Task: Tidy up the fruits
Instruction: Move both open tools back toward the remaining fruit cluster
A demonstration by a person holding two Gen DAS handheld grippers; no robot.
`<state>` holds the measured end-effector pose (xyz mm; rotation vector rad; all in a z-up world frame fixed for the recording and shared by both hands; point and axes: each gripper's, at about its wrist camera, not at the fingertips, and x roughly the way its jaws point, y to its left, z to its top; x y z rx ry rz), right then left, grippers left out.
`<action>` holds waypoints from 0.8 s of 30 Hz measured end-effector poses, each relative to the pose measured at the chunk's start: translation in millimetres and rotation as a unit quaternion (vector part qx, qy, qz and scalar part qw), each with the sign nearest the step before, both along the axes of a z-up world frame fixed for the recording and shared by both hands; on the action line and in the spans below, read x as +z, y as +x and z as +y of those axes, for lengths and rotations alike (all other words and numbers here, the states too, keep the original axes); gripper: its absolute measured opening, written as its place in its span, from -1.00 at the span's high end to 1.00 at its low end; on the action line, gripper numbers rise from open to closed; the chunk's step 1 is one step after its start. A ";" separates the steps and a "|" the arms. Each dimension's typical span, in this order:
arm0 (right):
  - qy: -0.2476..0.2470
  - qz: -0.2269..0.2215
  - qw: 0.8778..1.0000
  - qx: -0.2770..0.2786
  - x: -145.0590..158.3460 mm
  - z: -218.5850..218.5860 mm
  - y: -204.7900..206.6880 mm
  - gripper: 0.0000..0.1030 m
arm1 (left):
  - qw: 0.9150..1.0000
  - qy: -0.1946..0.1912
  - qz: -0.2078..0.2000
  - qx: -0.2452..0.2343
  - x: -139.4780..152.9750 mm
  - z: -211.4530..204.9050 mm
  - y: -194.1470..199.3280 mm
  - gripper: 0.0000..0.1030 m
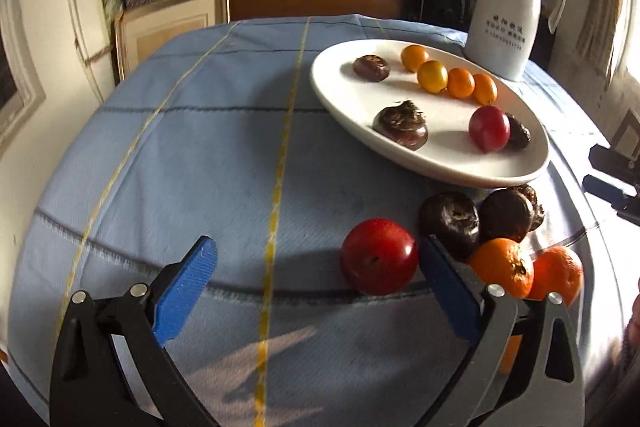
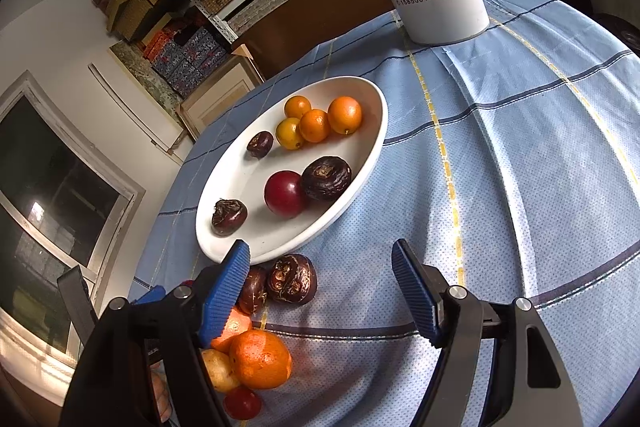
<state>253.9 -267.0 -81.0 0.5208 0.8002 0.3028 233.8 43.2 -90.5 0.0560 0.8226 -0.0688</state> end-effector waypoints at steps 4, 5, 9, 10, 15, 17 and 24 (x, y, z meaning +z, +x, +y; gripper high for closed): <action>0.000 0.000 1.000 0.000 0.1 0.6 -0.5 -0.44 | 1.000 0.010 -0.005 -0.009 1.3 -4.1 0.3 -0.88; -0.001 0.000 1.000 0.001 0.2 0.8 -0.6 -0.44 | 1.000 0.009 -0.004 -0.013 1.1 -4.5 1.7 -0.83; -0.005 0.001 1.000 0.002 -0.7 1.9 -0.4 -0.44 | 0.999 0.004 0.019 -0.045 -5.2 -11.3 7.9 -0.50; -0.005 0.002 1.000 0.001 -1.2 1.7 -0.4 -0.44 | 0.998 0.002 0.023 -0.049 -6.5 -12.4 8.6 -0.39; -0.004 0.003 1.000 0.002 -1.6 1.7 0.3 -0.44 | 0.998 -0.022 0.037 -0.050 -10.5 -7.4 8.3 -0.23; -0.005 0.004 1.000 0.004 -1.6 2.5 0.4 -0.44 | 0.998 -0.021 0.038 -0.049 -10.4 -6.1 2.6 -0.18; -0.003 0.013 0.999 0.034 -5.1 12.3 -8.5 -0.44 | 0.998 -0.039 0.040 -0.038 -9.2 4.9 -13.7 -0.18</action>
